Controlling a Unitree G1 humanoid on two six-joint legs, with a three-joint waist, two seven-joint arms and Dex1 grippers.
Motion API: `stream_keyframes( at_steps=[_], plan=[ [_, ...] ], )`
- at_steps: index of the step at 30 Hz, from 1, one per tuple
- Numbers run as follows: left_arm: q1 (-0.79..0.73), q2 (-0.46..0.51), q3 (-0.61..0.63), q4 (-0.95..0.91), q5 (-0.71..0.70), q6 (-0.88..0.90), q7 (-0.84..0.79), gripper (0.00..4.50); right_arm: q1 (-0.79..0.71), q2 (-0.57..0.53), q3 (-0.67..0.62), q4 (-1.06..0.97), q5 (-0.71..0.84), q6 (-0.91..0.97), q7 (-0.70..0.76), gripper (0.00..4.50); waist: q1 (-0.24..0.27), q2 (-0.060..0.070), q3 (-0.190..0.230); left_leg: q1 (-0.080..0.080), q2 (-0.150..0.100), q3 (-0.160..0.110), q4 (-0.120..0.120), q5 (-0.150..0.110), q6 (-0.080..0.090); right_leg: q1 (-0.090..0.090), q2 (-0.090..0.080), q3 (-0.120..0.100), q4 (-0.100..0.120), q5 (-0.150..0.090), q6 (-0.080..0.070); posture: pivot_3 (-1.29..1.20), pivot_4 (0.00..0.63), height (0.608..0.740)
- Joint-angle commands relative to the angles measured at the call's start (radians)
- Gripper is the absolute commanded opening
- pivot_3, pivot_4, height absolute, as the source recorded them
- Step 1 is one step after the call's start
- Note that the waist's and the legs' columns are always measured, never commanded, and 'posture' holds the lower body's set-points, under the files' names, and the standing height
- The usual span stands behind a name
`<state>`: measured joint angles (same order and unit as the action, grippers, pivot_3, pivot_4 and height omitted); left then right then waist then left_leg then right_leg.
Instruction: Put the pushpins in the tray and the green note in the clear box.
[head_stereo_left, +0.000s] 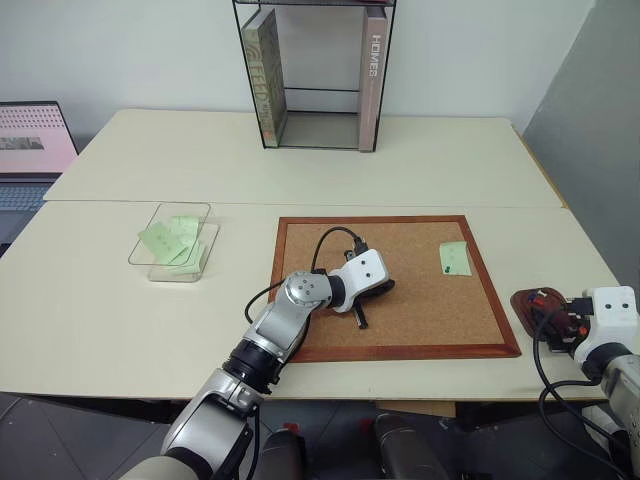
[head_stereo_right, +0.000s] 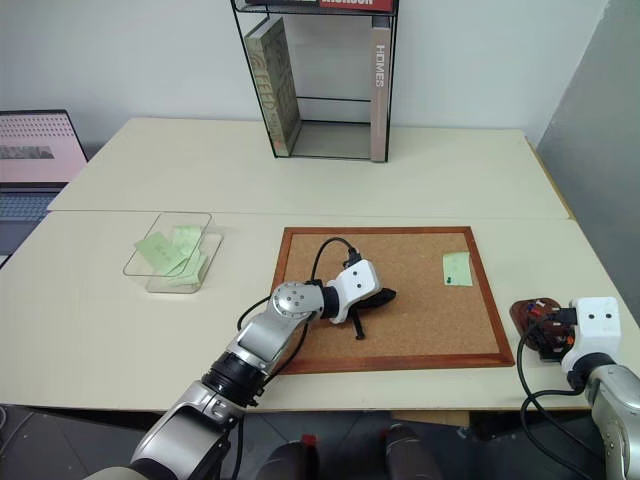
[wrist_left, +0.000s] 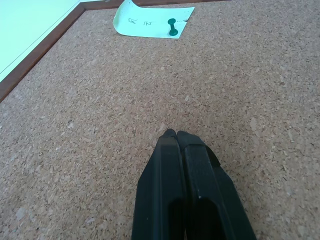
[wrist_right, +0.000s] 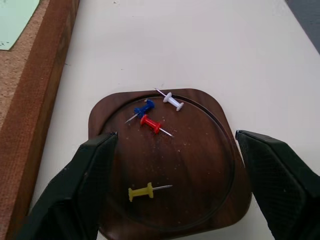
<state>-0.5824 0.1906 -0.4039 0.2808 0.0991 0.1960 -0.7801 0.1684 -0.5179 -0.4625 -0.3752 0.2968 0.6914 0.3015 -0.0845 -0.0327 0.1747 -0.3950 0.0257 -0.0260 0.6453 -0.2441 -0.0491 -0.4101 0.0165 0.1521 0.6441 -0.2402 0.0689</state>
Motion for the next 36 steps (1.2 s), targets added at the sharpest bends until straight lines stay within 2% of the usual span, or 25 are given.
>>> stream_keyframes(
  at_steps=[1,5,11,17,24,27,36],
  plan=[
    [0.002,-0.003,-0.004,0.002,0.003,0.012,0.001,0.00,-0.014,0.005,-0.066,-0.075,0.053,-0.038,0.022,3.94,0.000,0.000,0.000,0.000,0.000,0.000,0.000,0.000,0.000,0.000,0.000,0.000,0.000,0.000,0.000,0.00,0.150,0.740],
    [0.000,-0.004,-0.005,0.006,0.004,0.011,0.002,0.00,0.002,0.021,-0.054,-0.144,0.131,-0.047,0.085,3.94,0.000,0.000,0.000,0.000,0.000,0.000,0.000,0.000,0.000,0.000,0.000,0.000,0.000,0.000,0.000,0.00,0.150,0.740],
    [-0.012,-0.009,-0.006,0.023,0.004,0.004,0.001,0.00,-0.046,0.028,0.116,-0.165,0.115,-0.090,0.126,3.94,-0.001,0.000,0.000,0.000,0.000,0.000,0.000,0.000,0.000,0.000,0.000,0.000,0.000,0.000,0.000,0.00,0.150,0.740],
    [-0.021,-0.016,-0.007,0.036,0.005,0.000,-0.001,0.00,-0.199,0.069,0.293,-0.051,0.045,-0.123,0.102,3.94,-0.001,-0.001,0.000,0.000,0.000,0.000,0.001,0.000,0.000,0.000,0.000,0.000,0.000,0.000,0.000,0.00,0.150,0.740],
    [-0.018,-0.019,-0.007,0.033,0.007,0.001,0.001,0.00,-0.312,0.122,0.334,0.137,-0.029,-0.217,0.058,3.94,0.003,-0.001,0.000,-0.002,0.000,-0.001,0.000,0.000,0.000,-0.001,0.000,-0.001,0.000,0.001,0.001,0.00,0.150,0.740],
    [-0.016,-0.019,-0.008,0.031,0.008,0.002,0.001,0.00,-0.325,0.131,0.340,0.188,-0.051,-0.248,0.050,3.50,0.003,-0.001,0.000,-0.002,0.000,-0.001,0.000,0.000,0.000,-0.001,0.000,-0.001,0.000,0.002,0.003,0.00,0.150,0.740],
    [-0.017,-0.017,-0.009,0.032,0.008,-0.001,-0.001,0.00,-0.342,0.140,0.347,0.258,-0.088,-0.281,0.044,1.45,0.002,-0.001,0.000,-0.002,0.000,-0.001,0.000,0.000,0.000,-0.001,0.000,-0.001,0.000,0.002,0.003,0.00,0.150,0.740]
  ],
)
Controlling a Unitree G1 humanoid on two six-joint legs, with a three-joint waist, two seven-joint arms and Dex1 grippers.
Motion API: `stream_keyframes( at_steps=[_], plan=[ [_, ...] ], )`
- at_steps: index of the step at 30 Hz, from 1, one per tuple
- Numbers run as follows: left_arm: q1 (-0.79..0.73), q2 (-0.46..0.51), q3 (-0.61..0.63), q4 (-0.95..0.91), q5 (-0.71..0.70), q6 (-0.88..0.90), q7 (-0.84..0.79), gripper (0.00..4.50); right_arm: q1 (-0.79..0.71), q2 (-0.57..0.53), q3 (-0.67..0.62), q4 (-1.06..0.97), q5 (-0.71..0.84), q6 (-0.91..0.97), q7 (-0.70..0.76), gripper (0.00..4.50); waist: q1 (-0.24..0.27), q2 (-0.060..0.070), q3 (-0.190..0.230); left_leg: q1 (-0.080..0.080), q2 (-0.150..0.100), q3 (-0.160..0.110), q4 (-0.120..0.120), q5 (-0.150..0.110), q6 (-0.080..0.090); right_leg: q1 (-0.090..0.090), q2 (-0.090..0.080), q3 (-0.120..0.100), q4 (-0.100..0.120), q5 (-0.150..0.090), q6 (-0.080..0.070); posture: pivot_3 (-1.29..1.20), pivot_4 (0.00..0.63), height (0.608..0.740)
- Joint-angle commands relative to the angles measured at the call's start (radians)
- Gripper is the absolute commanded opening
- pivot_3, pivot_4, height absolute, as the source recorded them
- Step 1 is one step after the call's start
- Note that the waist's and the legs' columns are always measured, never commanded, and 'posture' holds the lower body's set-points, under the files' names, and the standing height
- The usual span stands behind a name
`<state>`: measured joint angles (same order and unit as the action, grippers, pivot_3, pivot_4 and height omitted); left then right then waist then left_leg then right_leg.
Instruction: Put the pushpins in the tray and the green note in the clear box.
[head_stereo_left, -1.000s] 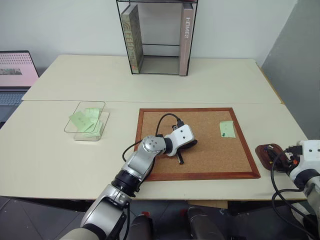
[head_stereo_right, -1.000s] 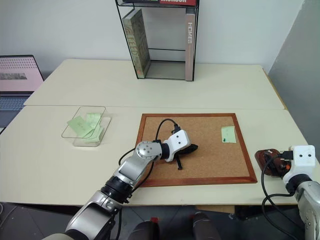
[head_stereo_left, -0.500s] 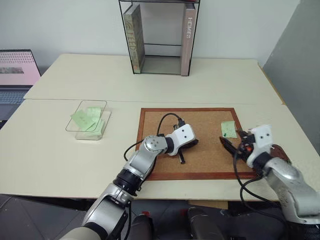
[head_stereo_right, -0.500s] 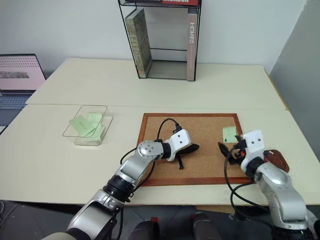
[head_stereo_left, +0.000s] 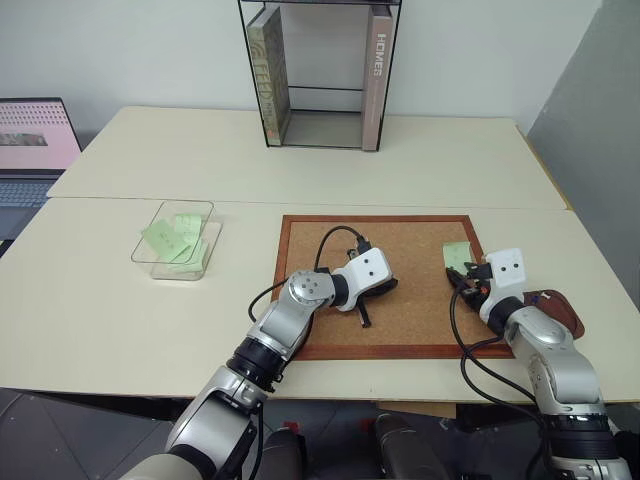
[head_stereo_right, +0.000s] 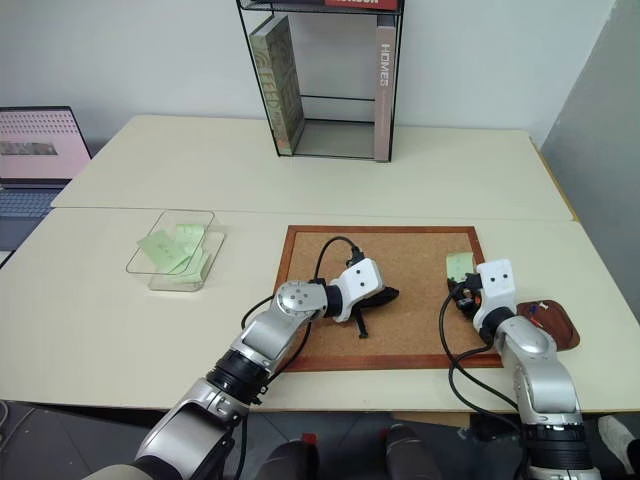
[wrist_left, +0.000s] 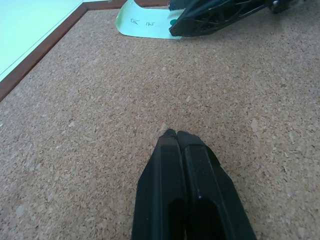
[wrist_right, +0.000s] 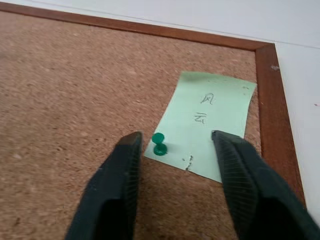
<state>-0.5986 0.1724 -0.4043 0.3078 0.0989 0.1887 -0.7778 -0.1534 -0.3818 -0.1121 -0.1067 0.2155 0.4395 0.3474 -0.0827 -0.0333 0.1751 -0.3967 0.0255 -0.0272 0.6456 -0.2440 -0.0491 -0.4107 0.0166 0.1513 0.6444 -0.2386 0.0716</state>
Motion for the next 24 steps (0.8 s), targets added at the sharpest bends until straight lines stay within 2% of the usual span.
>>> stream_keyframes(
  at_steps=[1,8,24],
  plan=[
    [-0.001,0.001,-0.009,0.004,0.008,0.007,-0.004,0.00,-0.020,0.005,-0.003,-0.011,-0.007,-0.029,-0.002,1.24,0.000,0.000,0.000,0.000,0.000,0.000,0.000,0.000,0.000,0.000,0.000,0.000,0.000,0.000,0.000,0.00,0.150,0.740],
    [-0.002,0.003,-0.009,0.004,0.009,0.007,-0.004,0.00,-0.022,0.007,-0.005,-0.011,-0.005,-0.032,-0.002,0.04,0.000,0.000,0.000,0.000,0.000,0.000,0.000,0.000,0.000,0.000,0.000,0.000,0.000,0.000,0.001,0.00,0.150,0.740],
    [0.007,0.003,-0.001,-0.015,-0.002,0.033,-0.005,0.00,0.013,-0.079,0.001,-0.259,-0.013,0.003,0.028,0.04,-0.001,0.000,0.000,0.000,0.000,-0.001,0.000,0.000,0.000,0.000,0.000,0.000,0.000,0.001,0.001,0.00,0.150,0.740]
  ],
)
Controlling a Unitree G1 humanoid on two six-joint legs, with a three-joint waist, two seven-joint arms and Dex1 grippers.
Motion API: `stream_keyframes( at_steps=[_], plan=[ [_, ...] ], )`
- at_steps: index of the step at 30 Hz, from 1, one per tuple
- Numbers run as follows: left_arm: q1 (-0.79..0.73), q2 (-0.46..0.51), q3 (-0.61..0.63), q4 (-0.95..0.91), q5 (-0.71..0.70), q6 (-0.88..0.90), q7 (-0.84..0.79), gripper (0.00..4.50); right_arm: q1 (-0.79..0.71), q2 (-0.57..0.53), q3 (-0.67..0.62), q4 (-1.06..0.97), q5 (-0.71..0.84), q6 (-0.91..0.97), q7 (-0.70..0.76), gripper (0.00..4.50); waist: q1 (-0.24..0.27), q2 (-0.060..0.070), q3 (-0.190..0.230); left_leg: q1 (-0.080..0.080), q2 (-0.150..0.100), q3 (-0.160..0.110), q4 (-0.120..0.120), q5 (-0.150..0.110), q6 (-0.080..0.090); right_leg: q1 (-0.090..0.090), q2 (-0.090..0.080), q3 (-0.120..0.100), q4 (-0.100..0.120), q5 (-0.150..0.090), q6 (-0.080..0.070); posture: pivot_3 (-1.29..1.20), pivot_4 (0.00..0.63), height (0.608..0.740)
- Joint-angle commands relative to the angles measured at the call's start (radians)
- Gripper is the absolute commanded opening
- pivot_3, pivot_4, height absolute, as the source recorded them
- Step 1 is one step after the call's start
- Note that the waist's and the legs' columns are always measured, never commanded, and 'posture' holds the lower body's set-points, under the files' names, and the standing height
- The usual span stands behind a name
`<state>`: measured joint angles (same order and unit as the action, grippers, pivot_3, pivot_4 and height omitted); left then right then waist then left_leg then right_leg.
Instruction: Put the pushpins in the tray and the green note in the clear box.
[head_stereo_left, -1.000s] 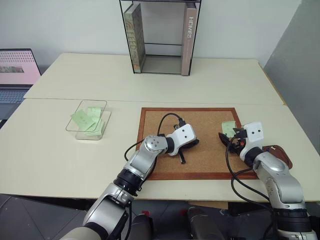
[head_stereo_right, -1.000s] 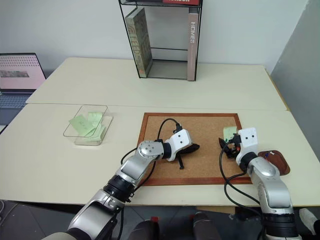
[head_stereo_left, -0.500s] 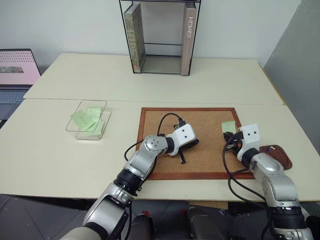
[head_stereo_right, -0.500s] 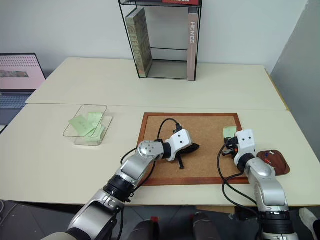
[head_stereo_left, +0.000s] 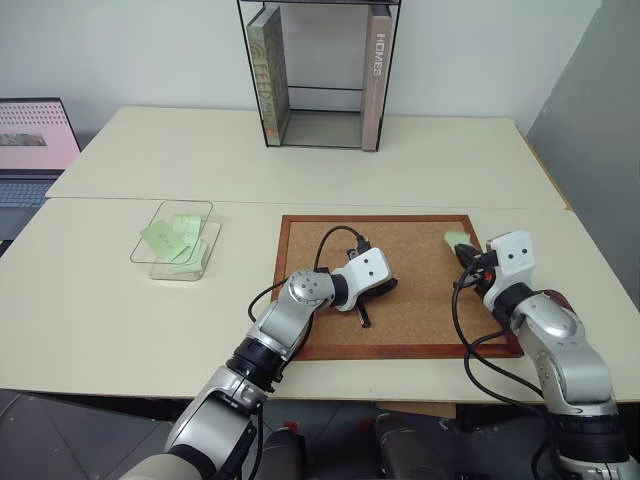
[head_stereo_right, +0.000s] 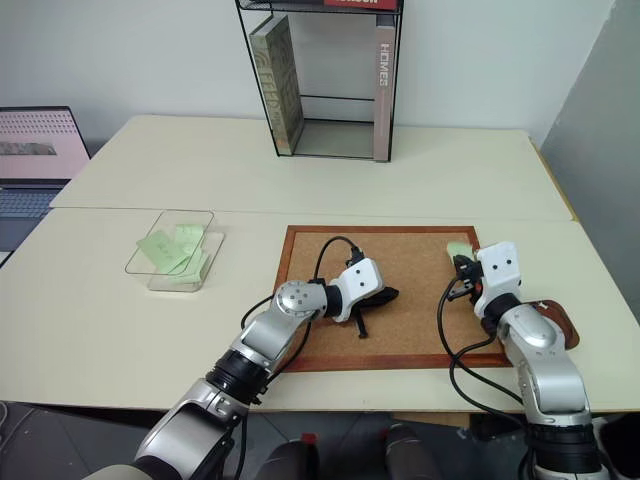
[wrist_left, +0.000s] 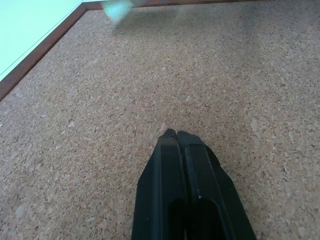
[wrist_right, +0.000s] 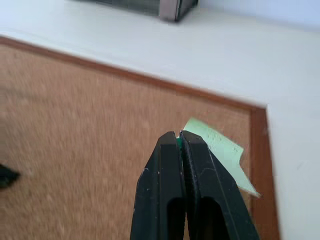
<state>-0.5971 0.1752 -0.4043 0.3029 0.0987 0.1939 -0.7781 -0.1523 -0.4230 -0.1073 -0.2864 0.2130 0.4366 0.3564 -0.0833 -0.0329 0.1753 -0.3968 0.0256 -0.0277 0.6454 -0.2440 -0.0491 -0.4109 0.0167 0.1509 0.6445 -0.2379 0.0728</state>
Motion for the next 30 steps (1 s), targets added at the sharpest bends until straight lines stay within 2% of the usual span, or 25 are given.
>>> stream_keyframes(
  at_steps=[1,5,12,22,30],
  plan=[
    [0.004,-0.001,0.001,-0.011,-0.004,0.031,-0.005,0.00,0.015,-0.046,0.000,-0.090,-0.016,0.007,0.024,0.04,0.000,0.000,0.000,0.000,0.000,0.000,0.000,0.000,0.000,0.000,0.000,0.000,0.000,0.000,0.000,0.00,0.150,0.740],
    [-0.009,-0.016,0.030,-0.030,-0.039,0.068,-0.005,0.00,0.035,-0.081,0.016,-0.141,-0.033,0.009,0.041,0.04,0.000,0.000,0.000,0.000,0.000,0.000,0.000,0.000,0.000,0.000,0.000,0.000,0.000,-0.001,-0.001,0.00,0.150,0.740],
    [-0.056,-0.057,0.138,-0.102,-0.184,0.189,-0.018,0.00,0.047,-0.083,0.019,-0.188,-0.035,0.019,0.041,0.04,0.000,0.000,0.000,-0.001,0.000,0.000,0.000,0.000,0.000,-0.002,0.000,0.000,0.000,-0.001,-0.001,0.00,0.150,0.740],
    [-0.097,-0.035,0.168,-0.092,-0.209,0.180,-0.018,1.76,0.013,-0.077,0.043,-0.172,-0.053,0.001,0.040,0.00,0.000,-0.001,0.000,-0.002,0.000,0.000,-0.001,0.000,0.000,-0.002,0.000,0.000,0.000,0.000,0.001,0.00,0.150,0.740],
    [-0.103,-0.061,0.191,-0.107,-0.253,0.250,0.002,3.28,-0.009,-0.077,0.053,-0.169,-0.070,-0.017,0.041,0.00,0.000,-0.001,0.000,-0.002,0.000,0.000,0.000,0.000,0.000,-0.002,0.000,0.000,0.000,0.001,0.001,0.00,0.150,0.740]
  ],
)
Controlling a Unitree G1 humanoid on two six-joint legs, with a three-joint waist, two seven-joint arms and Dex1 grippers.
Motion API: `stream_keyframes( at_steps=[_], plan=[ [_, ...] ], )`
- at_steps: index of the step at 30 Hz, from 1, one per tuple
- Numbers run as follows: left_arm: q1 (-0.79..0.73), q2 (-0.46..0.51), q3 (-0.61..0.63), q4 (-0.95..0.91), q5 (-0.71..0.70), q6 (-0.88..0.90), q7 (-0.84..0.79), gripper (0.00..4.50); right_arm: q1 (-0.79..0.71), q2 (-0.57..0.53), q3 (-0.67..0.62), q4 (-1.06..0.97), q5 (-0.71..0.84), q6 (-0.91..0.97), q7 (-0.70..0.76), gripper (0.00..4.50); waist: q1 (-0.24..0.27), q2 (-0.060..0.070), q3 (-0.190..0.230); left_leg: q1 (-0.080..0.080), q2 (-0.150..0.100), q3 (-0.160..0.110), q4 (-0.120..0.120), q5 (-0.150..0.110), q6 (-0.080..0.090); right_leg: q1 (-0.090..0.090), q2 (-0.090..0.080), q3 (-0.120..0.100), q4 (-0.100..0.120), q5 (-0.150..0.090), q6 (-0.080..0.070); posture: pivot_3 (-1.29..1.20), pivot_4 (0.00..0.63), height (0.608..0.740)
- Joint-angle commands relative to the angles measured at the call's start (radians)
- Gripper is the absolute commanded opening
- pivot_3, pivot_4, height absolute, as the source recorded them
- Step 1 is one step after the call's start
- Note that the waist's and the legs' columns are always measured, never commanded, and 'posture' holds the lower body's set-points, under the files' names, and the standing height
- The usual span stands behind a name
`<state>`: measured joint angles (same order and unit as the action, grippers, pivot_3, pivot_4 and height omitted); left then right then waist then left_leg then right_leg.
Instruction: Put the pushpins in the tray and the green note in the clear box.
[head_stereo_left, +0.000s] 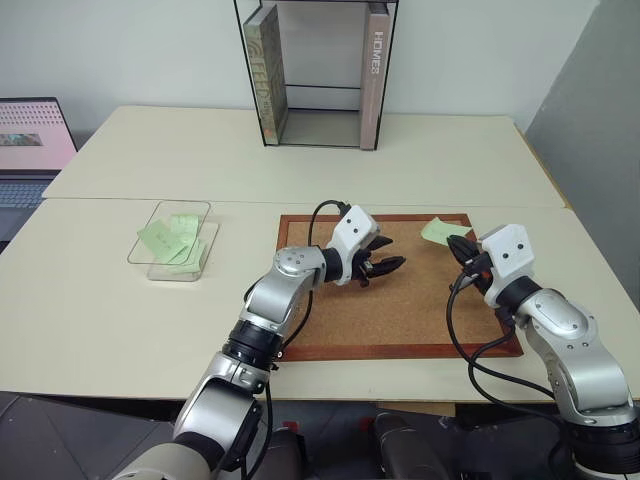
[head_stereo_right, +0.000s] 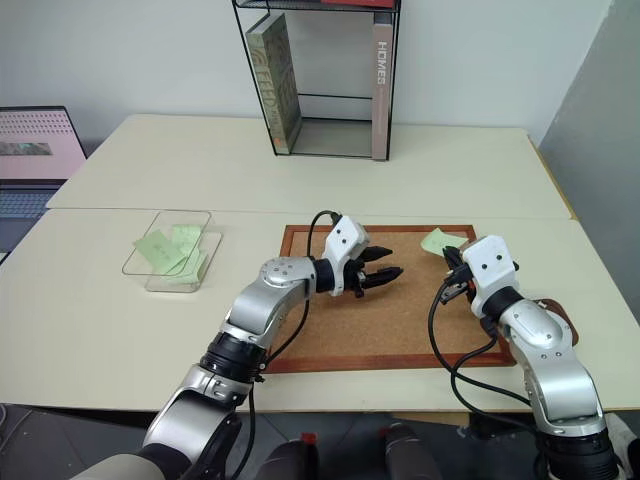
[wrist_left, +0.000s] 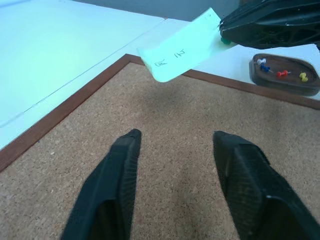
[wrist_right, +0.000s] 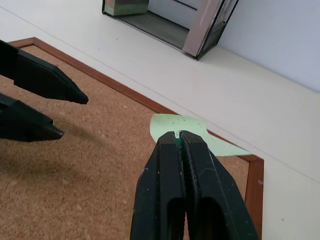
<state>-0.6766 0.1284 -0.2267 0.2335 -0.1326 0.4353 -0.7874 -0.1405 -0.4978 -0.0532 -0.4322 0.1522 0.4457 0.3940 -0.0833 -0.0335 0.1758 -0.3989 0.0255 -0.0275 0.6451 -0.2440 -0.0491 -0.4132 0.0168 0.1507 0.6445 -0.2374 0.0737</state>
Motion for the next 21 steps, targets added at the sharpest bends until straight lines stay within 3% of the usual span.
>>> stream_keyframes(
  at_steps=[1,7,14,21],
  plan=[
    [-0.023,-0.013,0.012,-0.037,-0.019,0.003,0.016,3.46,-0.022,0.000,-0.001,-0.025,-0.009,-0.025,0.004,0.00,0.000,0.000,0.000,0.000,0.000,0.000,0.000,0.000,0.000,0.000,0.000,0.000,0.000,0.000,0.000,0.00,0.150,0.740],
    [-0.028,-0.004,-0.013,-0.021,0.026,-0.103,0.038,4.48,-0.045,0.019,-0.008,-0.043,0.013,0.015,0.000,0.00,0.000,0.000,0.000,0.000,0.000,0.000,0.000,0.000,0.000,0.000,0.000,0.000,0.000,0.000,0.001,0.00,0.150,0.740],
    [-0.037,-0.004,-0.003,-0.011,0.005,-0.128,0.011,4.48,-0.078,0.027,-0.008,-0.071,0.040,0.077,0.004,0.00,0.000,0.000,0.000,-0.001,0.000,0.000,0.000,0.000,0.000,0.000,0.000,0.000,0.000,0.001,0.001,0.00,0.150,0.740],
    [-0.030,-0.028,0.018,-0.033,-0.076,-0.016,-0.024,4.48,-0.097,0.030,-0.011,-0.105,0.071,0.073,0.032,0.00,0.000,0.000,0.000,-0.001,0.000,0.000,0.000,0.000,0.000,-0.001,0.000,0.000,0.000,0.001,0.001,0.00,0.150,0.740]
  ],
)
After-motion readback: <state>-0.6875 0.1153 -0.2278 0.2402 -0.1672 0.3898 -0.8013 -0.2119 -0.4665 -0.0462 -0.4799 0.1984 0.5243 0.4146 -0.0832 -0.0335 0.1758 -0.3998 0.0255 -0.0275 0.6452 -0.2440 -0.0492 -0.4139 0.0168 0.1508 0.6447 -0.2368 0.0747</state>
